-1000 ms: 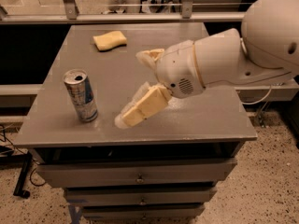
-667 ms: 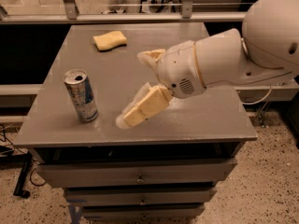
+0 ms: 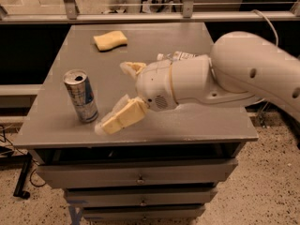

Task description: Knock redbull can over

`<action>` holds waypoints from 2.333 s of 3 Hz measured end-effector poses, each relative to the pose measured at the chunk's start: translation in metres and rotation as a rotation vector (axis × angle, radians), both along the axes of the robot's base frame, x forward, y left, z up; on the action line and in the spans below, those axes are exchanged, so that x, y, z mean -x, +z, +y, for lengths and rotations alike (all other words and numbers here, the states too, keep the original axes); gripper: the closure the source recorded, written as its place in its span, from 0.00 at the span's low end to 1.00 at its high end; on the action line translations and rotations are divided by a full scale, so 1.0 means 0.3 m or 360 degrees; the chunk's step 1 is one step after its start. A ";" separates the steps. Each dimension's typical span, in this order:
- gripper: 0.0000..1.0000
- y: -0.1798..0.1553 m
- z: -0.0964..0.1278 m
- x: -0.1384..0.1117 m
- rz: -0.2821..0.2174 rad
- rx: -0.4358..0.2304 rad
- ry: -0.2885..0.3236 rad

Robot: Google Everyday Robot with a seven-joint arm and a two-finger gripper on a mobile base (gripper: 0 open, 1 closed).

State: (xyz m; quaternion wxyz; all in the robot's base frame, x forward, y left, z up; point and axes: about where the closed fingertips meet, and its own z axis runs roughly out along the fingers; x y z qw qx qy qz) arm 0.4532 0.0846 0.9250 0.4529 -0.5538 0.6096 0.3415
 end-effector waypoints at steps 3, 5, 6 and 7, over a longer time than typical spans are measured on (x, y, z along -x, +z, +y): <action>0.00 -0.111 0.220 -0.172 -0.0046 -0.0310 0.0033; 0.00 -0.052 0.302 -0.353 -0.0121 -0.0490 -0.0085; 0.00 0.011 0.292 -0.490 -0.0177 -0.0547 -0.0191; 0.00 0.085 0.215 -0.627 -0.0246 -0.0560 -0.0322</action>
Offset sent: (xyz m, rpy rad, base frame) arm 0.0624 0.0645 -0.0443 0.2203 -0.0231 0.0188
